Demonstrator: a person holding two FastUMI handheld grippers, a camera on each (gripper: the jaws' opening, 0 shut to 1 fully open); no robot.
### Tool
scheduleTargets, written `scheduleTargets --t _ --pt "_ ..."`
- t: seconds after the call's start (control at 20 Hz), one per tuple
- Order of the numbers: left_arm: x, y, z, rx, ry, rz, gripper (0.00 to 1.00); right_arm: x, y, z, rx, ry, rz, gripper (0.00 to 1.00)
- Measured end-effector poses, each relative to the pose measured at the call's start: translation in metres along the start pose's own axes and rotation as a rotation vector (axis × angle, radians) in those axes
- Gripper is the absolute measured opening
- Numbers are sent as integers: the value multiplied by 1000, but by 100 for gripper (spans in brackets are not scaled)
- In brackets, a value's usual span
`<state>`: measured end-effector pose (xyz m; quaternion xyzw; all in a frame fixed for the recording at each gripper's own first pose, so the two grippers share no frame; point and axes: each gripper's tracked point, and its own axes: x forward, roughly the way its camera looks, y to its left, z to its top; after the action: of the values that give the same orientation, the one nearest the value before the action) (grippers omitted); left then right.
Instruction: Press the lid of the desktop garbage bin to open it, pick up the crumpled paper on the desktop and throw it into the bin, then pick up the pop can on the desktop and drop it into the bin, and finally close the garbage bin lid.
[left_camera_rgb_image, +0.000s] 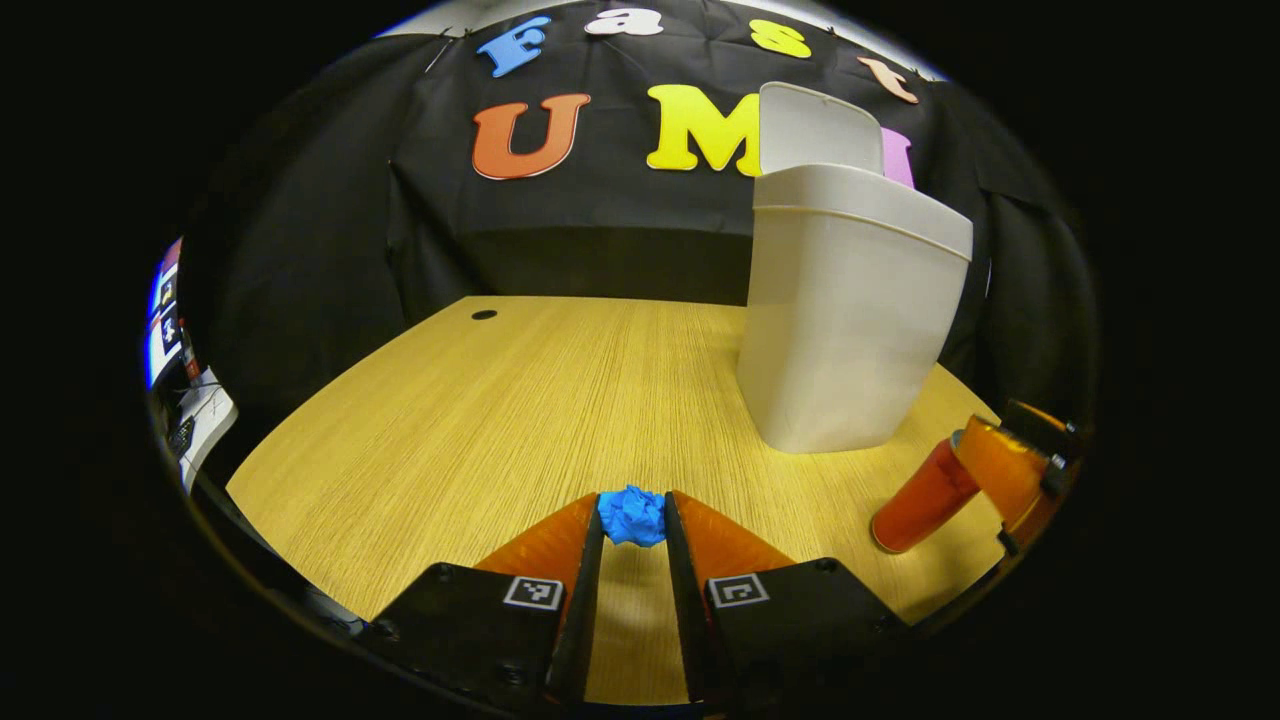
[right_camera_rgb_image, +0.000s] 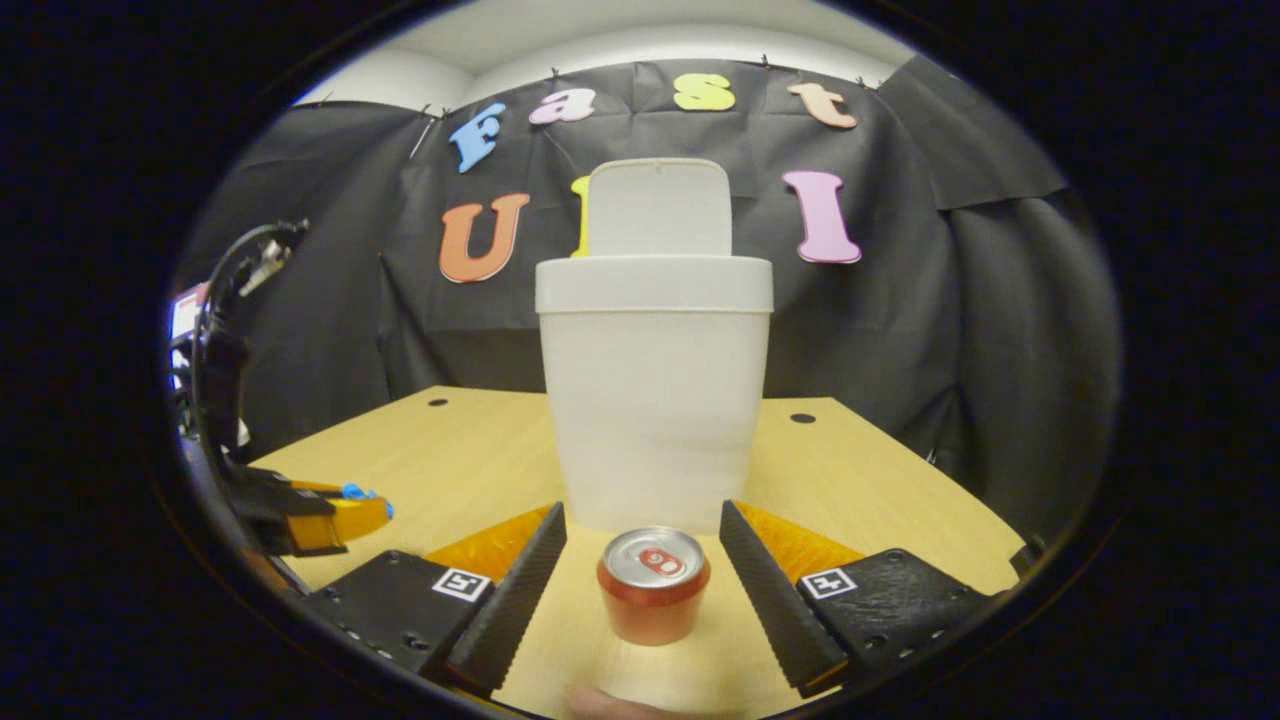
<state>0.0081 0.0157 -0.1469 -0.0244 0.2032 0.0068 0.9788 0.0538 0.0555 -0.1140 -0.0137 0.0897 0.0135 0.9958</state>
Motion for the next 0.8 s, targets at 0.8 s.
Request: scheduleTargets --t 0.8 --pt "-11 -1 20 9 -83 41 39 14 -5 -54 -12 104 8 82"
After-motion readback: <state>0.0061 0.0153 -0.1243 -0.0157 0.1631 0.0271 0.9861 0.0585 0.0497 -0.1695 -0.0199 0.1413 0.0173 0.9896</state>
